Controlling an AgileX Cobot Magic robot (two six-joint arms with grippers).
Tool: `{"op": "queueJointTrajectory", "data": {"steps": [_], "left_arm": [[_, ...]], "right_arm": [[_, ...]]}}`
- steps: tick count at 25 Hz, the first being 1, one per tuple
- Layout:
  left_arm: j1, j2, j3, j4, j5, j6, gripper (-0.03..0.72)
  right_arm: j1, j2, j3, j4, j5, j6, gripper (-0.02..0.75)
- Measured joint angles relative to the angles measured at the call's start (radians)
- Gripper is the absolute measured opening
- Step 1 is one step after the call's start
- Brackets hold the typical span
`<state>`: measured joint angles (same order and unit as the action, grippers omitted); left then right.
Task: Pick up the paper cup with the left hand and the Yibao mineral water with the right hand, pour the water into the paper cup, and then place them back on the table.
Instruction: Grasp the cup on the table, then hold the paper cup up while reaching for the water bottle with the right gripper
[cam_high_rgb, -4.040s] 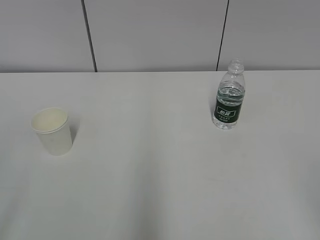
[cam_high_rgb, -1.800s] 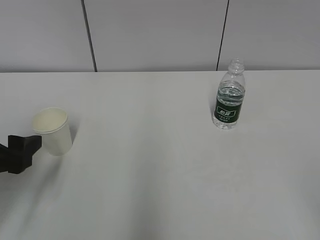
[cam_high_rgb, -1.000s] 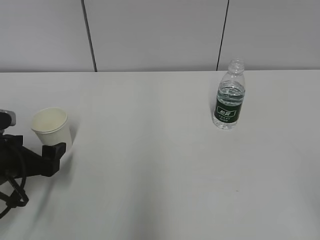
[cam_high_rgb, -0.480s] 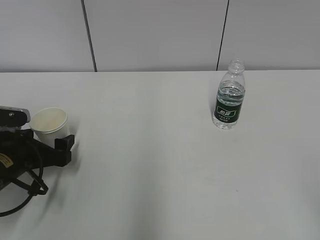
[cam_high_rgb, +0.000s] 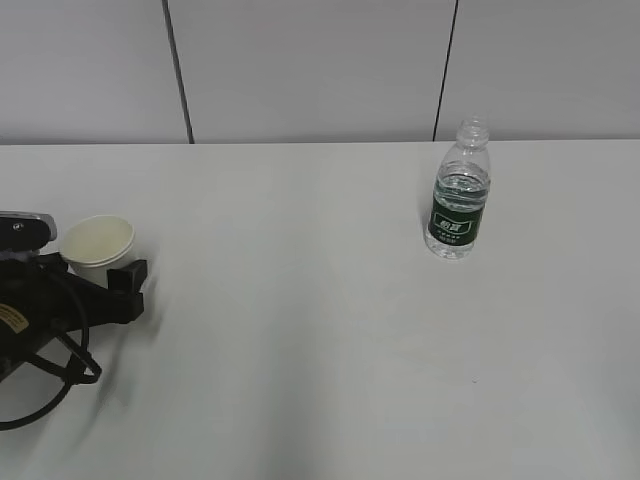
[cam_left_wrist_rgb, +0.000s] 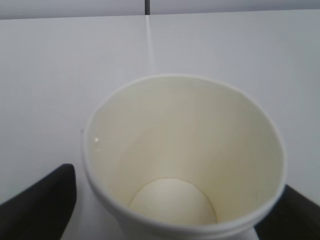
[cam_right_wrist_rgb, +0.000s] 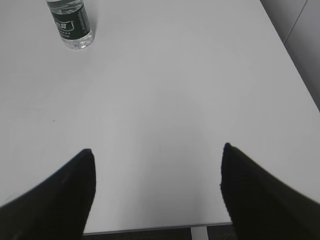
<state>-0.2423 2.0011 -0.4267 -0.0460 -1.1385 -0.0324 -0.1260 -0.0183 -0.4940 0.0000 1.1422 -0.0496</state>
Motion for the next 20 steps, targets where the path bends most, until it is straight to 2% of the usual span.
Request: {"op": "queueJointTrajectory", "data": {"steps": [12, 16, 20], "left_arm": [[0.000, 0.000, 0.000, 0.001, -0.001, 0.000, 0.456], [0.000, 0.000, 0.000, 0.019, -0.001, -0.002, 0.447], [0.000, -0.008, 0.000, 0.090, 0.001, -0.003, 0.447]], "right_arm": [[0.000, 0.000, 0.000, 0.000, 0.000, 0.000, 0.579], [0.000, 0.000, 0.000, 0.000, 0.000, 0.000, 0.579], [0.000, 0.000, 0.000, 0.000, 0.000, 0.000, 0.579]]}}
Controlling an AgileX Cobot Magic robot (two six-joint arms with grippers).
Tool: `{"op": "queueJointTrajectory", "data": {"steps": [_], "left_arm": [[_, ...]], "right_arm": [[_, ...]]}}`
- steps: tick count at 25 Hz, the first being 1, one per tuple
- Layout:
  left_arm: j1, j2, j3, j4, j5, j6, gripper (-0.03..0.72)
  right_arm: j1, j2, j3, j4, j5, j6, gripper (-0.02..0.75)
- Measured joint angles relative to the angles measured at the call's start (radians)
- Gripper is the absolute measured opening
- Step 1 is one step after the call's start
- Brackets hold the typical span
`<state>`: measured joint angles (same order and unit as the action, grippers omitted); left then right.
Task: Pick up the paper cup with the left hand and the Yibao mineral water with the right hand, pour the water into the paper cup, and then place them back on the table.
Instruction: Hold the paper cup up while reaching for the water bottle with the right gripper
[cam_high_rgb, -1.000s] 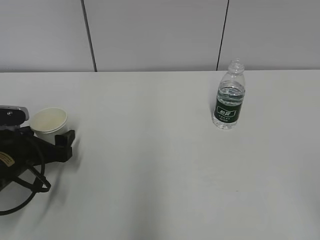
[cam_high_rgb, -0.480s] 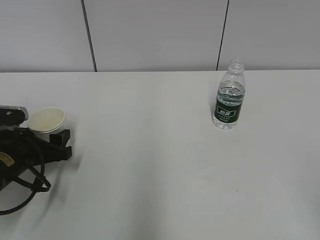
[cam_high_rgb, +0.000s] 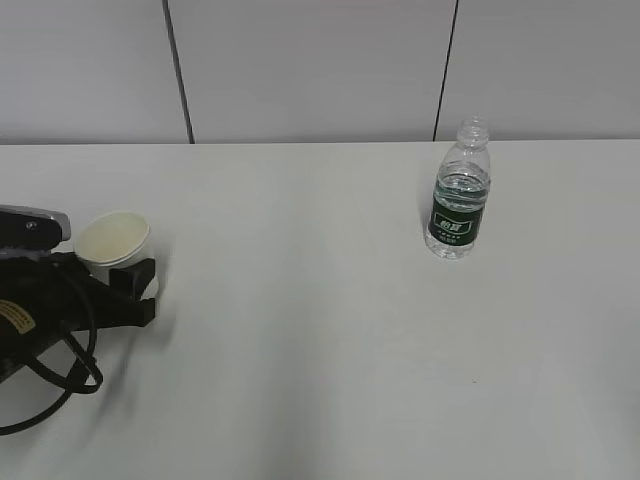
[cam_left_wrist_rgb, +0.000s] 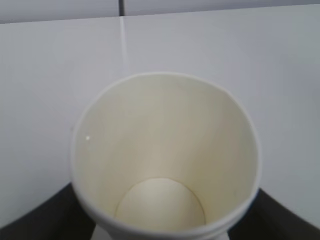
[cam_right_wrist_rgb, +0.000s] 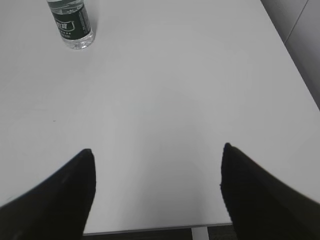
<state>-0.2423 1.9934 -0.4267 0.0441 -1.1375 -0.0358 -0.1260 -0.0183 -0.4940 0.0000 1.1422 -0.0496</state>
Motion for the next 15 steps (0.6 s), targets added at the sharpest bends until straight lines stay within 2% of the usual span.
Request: {"op": "queueJointTrajectory", "data": {"steps": [4, 11, 15], "left_arm": [[0.000, -0.062, 0.000, 0.109, 0.000, -0.018, 0.458], [0.000, -0.152, 0.000, 0.282, -0.002, -0.087, 0.460], [-0.001, -0.158, 0.000, 0.337, 0.007, -0.110, 0.461]], "right_arm": [[0.000, 0.021, -0.017, 0.007, -0.036, 0.000, 0.579], [0.000, 0.248, -0.025, 0.036, -0.352, 0.000, 0.579], [0.000, 0.421, -0.025, 0.036, -0.541, 0.000, 0.579]]}}
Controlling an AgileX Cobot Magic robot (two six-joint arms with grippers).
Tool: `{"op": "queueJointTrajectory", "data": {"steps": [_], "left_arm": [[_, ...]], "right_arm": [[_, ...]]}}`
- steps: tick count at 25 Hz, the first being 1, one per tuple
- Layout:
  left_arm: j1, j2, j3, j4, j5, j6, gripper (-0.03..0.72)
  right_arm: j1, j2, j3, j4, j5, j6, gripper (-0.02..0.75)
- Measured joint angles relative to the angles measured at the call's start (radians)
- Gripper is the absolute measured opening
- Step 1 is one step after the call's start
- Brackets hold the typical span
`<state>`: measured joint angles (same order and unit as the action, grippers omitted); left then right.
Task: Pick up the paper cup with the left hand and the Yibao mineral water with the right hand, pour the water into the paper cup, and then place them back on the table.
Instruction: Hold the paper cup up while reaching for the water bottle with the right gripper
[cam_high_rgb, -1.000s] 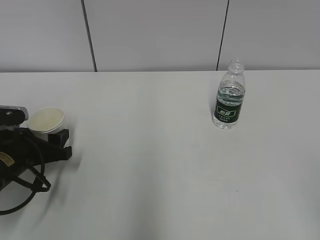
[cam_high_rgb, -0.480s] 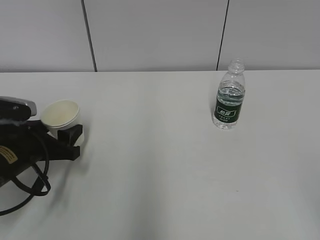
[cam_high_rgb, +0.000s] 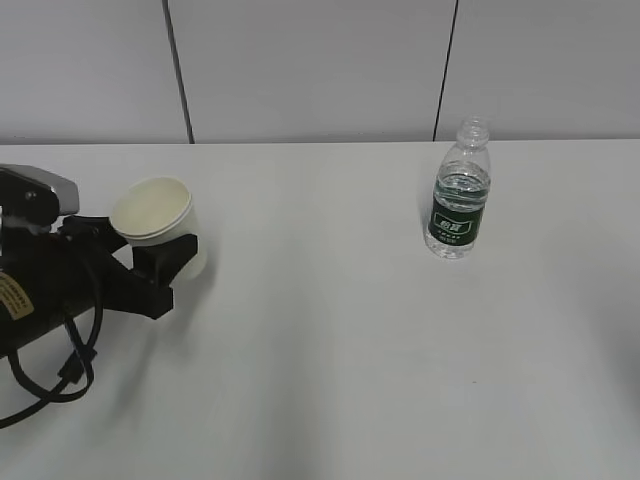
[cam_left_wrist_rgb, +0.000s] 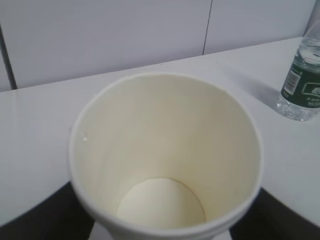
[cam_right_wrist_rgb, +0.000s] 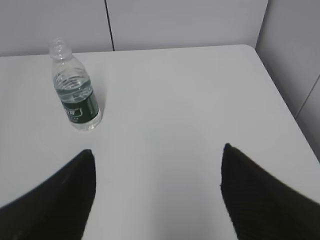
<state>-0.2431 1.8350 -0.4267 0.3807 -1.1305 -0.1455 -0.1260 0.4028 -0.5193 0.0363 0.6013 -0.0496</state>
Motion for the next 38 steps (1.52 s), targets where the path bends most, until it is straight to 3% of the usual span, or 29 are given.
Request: {"op": "queueJointTrajectory", "data": {"steps": [7, 14, 22, 33, 38], "left_arm": [[0.000, 0.000, 0.000, 0.013, 0.002, -0.003, 0.461], [0.000, 0.000, 0.000, 0.016, 0.003, -0.004, 0.461], [0.000, 0.000, 0.000, 0.034, 0.005, -0.005, 0.461], [0.000, 0.000, 0.000, 0.036, 0.013, -0.006, 0.461], [0.000, 0.000, 0.000, 0.037, 0.023, -0.006, 0.461]], "right_arm": [[0.000, 0.274, 0.020, 0.014, -0.348, 0.000, 0.579], [0.000, 0.554, 0.141, -0.006, -0.833, 0.000, 0.579], [0.002, 0.955, 0.154, -0.306, -1.225, 0.110, 0.579], [0.154, 1.308, 0.020, -0.342, -1.401, 0.131, 0.594], [0.181, 1.443, -0.058, -0.325, -1.468, 0.131, 0.631]]}}
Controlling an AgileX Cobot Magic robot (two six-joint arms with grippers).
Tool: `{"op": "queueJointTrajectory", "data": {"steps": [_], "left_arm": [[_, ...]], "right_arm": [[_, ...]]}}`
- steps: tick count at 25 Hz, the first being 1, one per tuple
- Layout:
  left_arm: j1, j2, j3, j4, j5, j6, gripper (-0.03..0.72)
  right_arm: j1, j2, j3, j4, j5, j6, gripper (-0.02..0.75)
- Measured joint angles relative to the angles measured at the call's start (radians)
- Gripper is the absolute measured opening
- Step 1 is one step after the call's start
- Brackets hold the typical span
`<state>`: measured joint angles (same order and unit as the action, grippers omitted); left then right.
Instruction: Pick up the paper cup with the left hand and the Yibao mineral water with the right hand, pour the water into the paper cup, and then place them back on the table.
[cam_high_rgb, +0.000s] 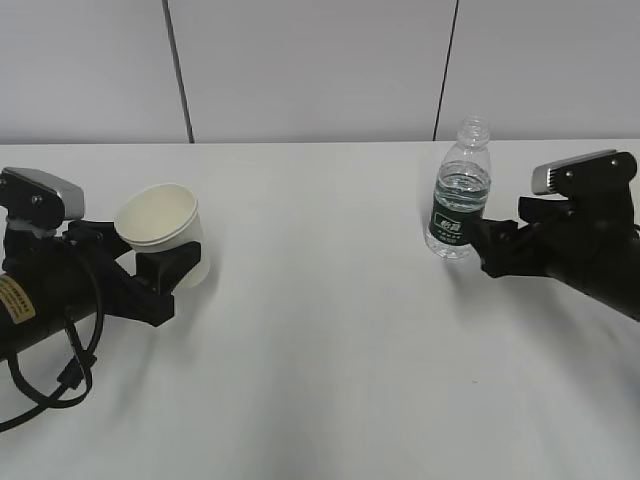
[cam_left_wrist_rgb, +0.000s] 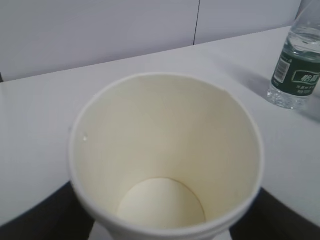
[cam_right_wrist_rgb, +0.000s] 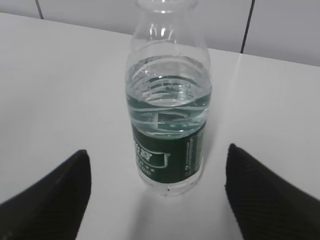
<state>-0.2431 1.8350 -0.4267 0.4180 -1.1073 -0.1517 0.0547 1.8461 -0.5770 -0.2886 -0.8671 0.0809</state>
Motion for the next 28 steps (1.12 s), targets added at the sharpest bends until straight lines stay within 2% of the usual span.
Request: {"op": "queueJointTrajectory", "data": {"steps": [9, 22, 25, 28], "left_arm": [[0.000, 0.000, 0.000, 0.000, 0.001, 0.000, 0.461], [0.000, 0.000, 0.000, 0.000, 0.001, 0.000, 0.461], [0.000, 0.000, 0.000, 0.000, 0.001, 0.000, 0.462], [0.000, 0.000, 0.000, 0.000, 0.002, 0.000, 0.462]], "right_arm": [[0.000, 0.205, -0.161, 0.018, -0.067, 0.011, 0.659], [0.000, 0.374, -0.352, -0.058, -0.109, 0.115, 0.658], [0.000, 0.387, -0.361, -0.072, -0.121, 0.116, 0.629], [0.000, 0.393, -0.361, -0.074, -0.141, 0.116, 0.545]]}}
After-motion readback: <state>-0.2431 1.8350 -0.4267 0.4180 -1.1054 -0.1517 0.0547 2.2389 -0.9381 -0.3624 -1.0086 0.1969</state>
